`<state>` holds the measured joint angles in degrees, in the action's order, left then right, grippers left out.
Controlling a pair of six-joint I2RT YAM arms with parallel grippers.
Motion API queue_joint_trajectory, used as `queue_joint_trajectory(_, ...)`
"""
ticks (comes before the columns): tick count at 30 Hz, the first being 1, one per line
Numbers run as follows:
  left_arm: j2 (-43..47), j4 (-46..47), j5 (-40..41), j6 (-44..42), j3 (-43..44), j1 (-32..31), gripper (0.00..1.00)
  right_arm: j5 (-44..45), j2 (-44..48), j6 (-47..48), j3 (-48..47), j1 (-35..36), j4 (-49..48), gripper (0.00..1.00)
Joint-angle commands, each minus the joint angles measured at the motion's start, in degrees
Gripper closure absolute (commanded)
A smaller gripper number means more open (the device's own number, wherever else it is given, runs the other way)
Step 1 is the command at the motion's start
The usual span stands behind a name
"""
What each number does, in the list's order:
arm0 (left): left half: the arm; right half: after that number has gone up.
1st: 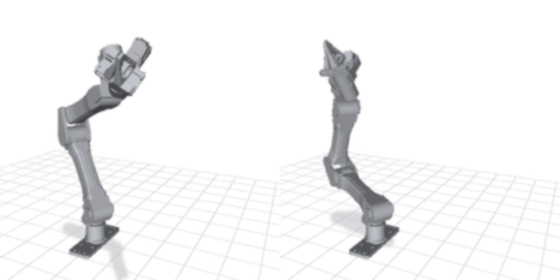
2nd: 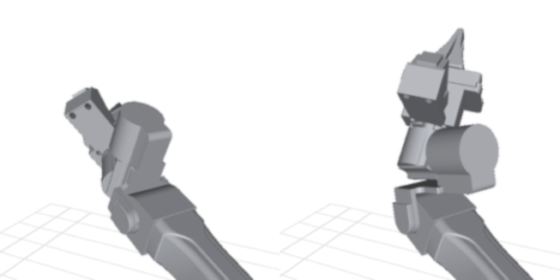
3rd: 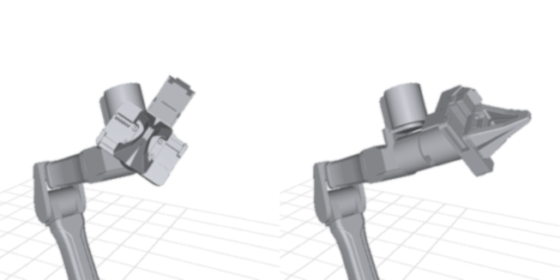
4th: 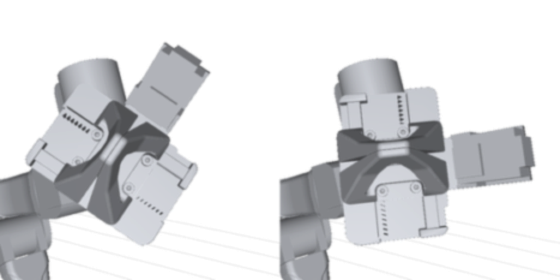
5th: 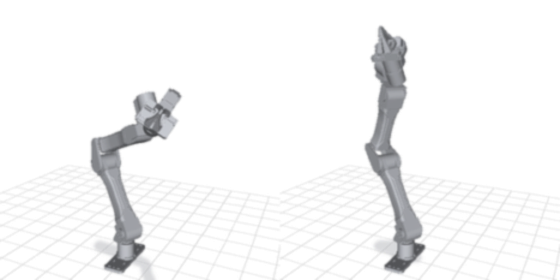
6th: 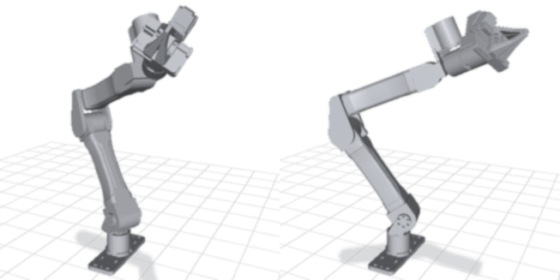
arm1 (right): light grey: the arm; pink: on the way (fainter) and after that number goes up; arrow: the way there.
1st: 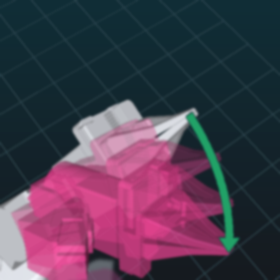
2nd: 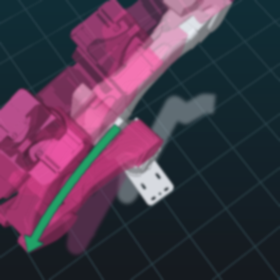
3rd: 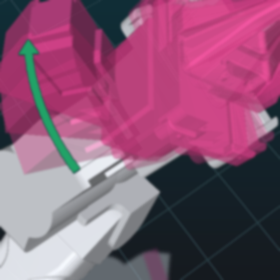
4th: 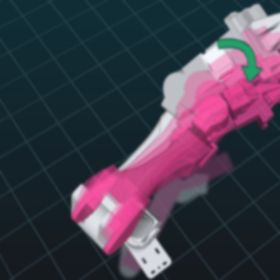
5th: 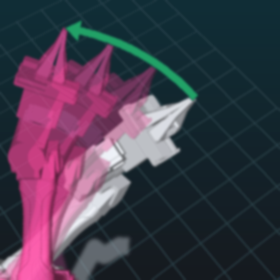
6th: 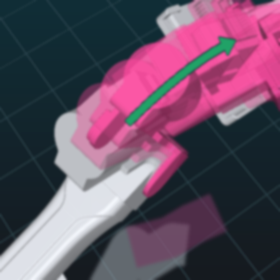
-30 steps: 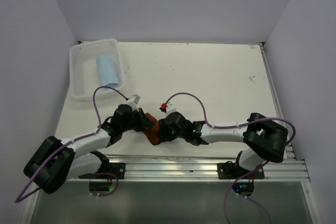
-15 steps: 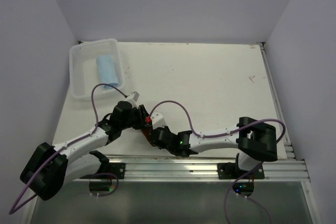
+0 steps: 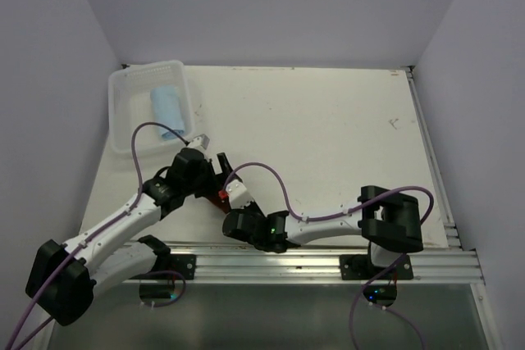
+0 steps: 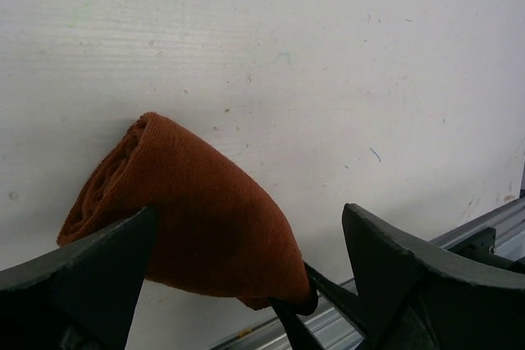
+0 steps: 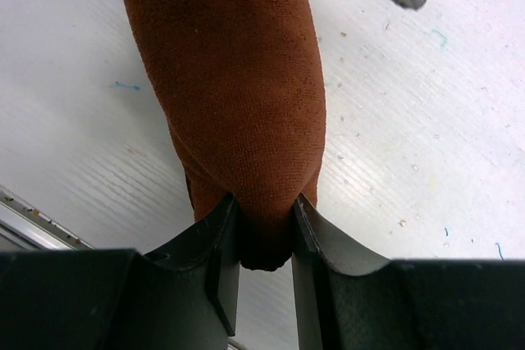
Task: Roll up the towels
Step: Roll the towel
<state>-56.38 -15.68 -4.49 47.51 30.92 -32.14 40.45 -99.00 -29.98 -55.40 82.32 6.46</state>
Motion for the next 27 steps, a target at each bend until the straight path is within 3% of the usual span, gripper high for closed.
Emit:
queue_joint_trajectory(1,2.67,-8.22,3.26,1.27,4.67,0.59,0.0,3.67,-0.4,-1.22,-1.64,0.38,0.84,0.78)
queue_joint_trajectory(12,5.05,-16.22,2.91,9.35,4.6,0.59,0.0,5.08,-1.02,-1.49,-1.73,0.99,-1.62,0.78)
queue_joint_trajectory(19,3.91,-14.12,2.64,15.33,2.74,0.41,0.01,6.93,-2.77,-0.61,-3.22,1.96,-2.24,0.78)
queue_joint_trajectory(27,-0.92,-13.32,4.14,16.56,2.75,-1.69,0.0,7.28,-3.83,-0.87,-3.49,2.31,-3.64,0.78)
